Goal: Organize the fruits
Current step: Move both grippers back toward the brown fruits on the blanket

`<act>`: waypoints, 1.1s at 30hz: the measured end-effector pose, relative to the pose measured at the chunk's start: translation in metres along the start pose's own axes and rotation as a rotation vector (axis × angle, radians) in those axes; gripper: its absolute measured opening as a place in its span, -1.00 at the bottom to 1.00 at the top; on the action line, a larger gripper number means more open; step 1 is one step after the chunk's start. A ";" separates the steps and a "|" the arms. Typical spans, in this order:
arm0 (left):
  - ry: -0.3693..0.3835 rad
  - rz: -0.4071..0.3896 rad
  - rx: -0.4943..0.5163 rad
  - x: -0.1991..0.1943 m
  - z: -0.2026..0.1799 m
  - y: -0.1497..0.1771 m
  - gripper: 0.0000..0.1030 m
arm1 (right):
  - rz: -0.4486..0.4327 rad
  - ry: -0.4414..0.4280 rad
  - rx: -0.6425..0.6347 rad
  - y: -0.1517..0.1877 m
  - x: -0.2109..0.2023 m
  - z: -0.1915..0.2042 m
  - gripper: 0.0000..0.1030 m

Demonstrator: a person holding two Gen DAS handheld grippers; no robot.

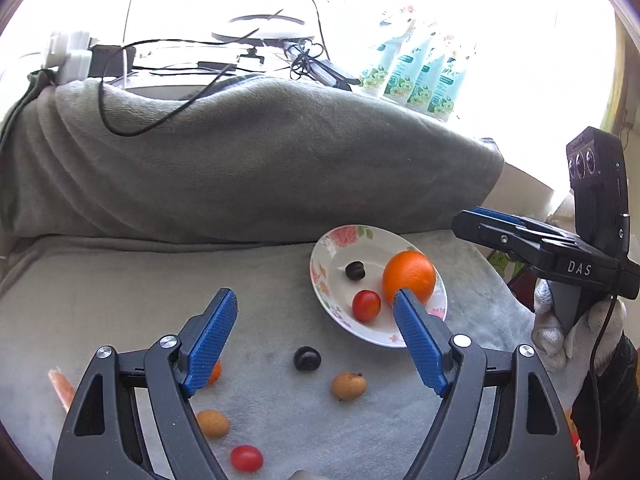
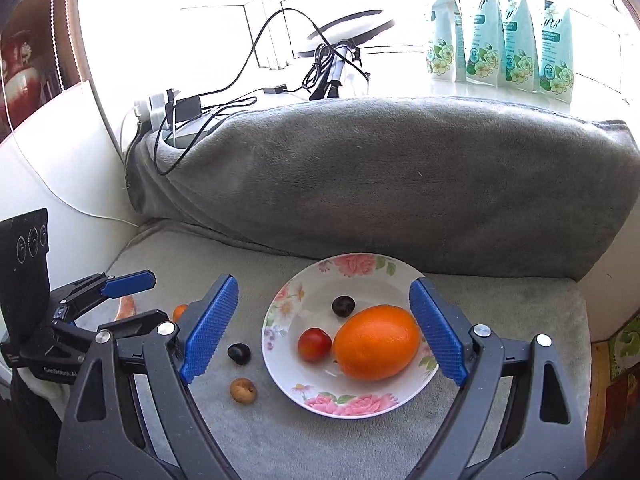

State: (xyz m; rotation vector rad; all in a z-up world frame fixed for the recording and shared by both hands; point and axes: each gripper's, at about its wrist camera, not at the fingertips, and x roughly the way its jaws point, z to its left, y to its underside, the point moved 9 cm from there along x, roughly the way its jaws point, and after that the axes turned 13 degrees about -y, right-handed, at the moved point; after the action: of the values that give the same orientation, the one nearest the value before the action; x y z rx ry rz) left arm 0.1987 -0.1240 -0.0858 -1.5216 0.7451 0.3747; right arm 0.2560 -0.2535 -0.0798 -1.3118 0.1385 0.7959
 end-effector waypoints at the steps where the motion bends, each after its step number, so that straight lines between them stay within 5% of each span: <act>1: -0.007 -0.007 -0.008 -0.004 0.006 -0.001 0.56 | -0.003 -0.005 -0.007 0.001 -0.001 0.005 0.74; 11: -0.086 -0.017 -0.069 -0.025 0.066 0.012 0.46 | 0.017 -0.060 -0.070 0.027 -0.001 0.052 0.74; 24: -0.066 0.153 -0.073 0.001 0.075 0.076 0.03 | 0.093 -0.078 -0.070 0.075 0.014 0.071 0.73; 33: -0.064 0.224 -0.044 0.014 0.068 0.098 -0.20 | 0.181 -0.106 -0.042 0.109 0.038 0.074 0.35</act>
State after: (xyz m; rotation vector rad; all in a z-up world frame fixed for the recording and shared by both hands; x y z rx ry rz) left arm 0.1591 -0.0563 -0.1760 -1.4644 0.8634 0.6081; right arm 0.1943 -0.1658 -0.1661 -1.3057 0.1585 1.0253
